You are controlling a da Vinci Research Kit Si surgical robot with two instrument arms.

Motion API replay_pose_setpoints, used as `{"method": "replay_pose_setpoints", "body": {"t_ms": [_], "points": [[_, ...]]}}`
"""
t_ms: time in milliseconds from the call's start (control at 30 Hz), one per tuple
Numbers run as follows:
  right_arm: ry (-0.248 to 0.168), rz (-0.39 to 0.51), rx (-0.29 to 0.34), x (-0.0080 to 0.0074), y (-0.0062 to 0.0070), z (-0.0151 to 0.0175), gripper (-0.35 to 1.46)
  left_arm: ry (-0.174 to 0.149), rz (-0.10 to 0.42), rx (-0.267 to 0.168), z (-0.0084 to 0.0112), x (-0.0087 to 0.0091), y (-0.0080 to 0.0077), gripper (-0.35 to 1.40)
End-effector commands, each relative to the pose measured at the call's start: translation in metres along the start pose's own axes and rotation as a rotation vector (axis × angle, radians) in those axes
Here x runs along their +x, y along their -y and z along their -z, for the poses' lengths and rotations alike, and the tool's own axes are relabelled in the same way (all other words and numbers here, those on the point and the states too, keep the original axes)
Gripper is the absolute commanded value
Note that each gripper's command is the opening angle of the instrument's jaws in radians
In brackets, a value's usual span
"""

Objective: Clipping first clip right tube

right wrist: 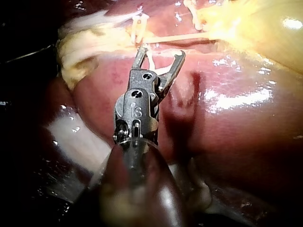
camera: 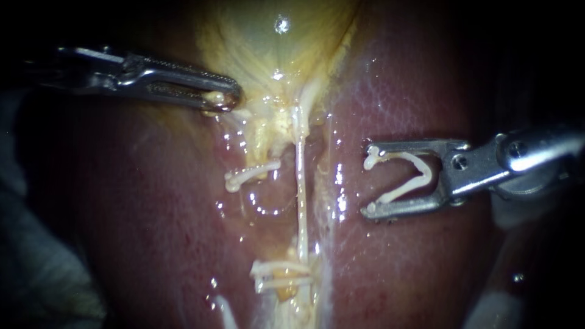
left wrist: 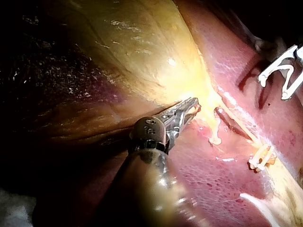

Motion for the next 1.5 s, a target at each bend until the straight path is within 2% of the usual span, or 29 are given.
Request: {"method": "replay_pose_setpoints", "body": {"t_ms": [33, 233, 300, 433, 567, 667, 800, 1233, 1500], "points": [[0.000, 0.000, 0.000, 0.0000, 0.0000, 0.0000, 0.50, 0.002, 0.000, -0.005, 0.0003, 0.0001, 0.0000, -0.35], [0.000, 0.000, 0.003, 0.0001, 0.0001, 0.0000, 0.50, -0.011, 0.019, 0.022, 0.0048, 0.0018, -0.0009, -0.35], [-0.001, 0.000, 0.005, 0.0001, 0.0001, 0.0000, 0.50, -0.016, 0.008, 0.032, 0.0065, 0.0028, -0.0011, -0.35], [-0.001, -0.001, 0.008, 0.0001, 0.0001, -0.0002, 0.50, -0.030, 0.002, 0.044, 0.0082, 0.0040, -0.0015, -0.35], [-0.003, -0.001, 0.017, 0.0002, 0.0002, -0.0007, 0.50, -0.031, -0.003, 0.046, 0.0081, 0.0039, -0.0016, -0.35], [-0.009, 0.000, 0.057, 0.0001, 0.0003, -0.0016, 0.50, -0.032, -0.003, 0.047, 0.0080, 0.0038, -0.0016, -0.35], [-0.004, -0.014, 0.056, -0.0002, 0.0002, -0.0031, 0.50, -0.032, -0.003, 0.047, 0.0080, 0.0038, -0.0016, -0.35], [-0.003, -0.124, 0.080, -0.0036, -0.0004, -0.0106, 0.50, -0.032, -0.003, 0.048, 0.0079, 0.0038, -0.0016, -0.35], [-0.038, -0.192, 0.081, -0.0047, -0.0002, -0.0149, 0.50, -0.033, -0.003, 0.049, 0.0078, 0.0037, -0.0016, -0.35]]}}
